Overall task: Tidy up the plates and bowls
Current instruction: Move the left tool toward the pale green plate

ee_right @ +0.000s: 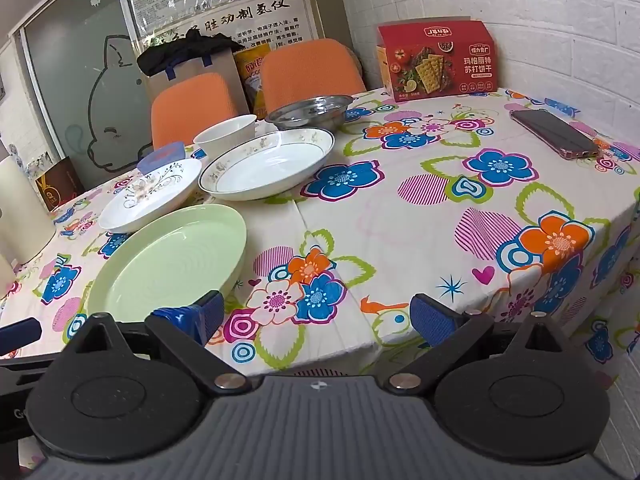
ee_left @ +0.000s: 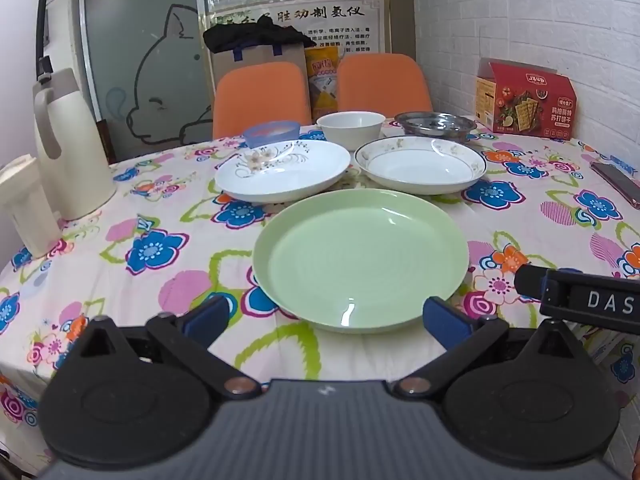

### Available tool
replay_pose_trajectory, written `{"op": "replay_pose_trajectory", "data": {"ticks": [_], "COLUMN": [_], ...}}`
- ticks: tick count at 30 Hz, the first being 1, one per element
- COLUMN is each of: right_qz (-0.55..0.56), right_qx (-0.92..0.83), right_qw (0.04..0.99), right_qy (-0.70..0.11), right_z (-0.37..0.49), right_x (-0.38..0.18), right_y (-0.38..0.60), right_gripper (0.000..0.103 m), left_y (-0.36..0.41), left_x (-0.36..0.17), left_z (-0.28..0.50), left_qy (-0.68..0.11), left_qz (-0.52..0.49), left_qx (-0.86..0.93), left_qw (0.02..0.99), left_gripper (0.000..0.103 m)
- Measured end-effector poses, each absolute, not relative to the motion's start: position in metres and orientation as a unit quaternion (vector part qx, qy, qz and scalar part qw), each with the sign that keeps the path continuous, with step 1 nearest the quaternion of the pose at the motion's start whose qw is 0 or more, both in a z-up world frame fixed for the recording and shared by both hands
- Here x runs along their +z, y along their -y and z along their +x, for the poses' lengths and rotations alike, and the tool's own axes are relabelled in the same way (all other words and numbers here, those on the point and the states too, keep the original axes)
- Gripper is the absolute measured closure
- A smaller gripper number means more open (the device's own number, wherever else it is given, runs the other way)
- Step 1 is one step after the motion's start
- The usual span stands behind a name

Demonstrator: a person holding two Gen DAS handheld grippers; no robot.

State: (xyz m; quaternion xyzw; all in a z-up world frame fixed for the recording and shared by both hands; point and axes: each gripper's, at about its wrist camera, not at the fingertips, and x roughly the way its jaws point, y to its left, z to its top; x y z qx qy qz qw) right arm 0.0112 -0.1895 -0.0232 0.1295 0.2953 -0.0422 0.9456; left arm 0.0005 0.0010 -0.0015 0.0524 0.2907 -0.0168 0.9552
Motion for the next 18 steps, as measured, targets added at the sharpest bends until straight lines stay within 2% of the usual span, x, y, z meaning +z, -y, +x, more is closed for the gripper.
{"op": "replay_pose_trajectory", "data": {"ticks": [18], "right_qz": [0.129], "right_qx": [-0.042], "right_qw": [0.945], "right_qy": [-0.299], "right_z": [0.014], "right_x": [-0.026], "right_y": [0.187], "right_gripper": [0.016], "left_y": [0.001], "left_x": [-0.004], "left_z": [0.001], "left_qy": [-0.294], "left_qz": [0.059], "left_qx": [-0.020], "left_qw": [0.954], "left_gripper": [0.000]}}
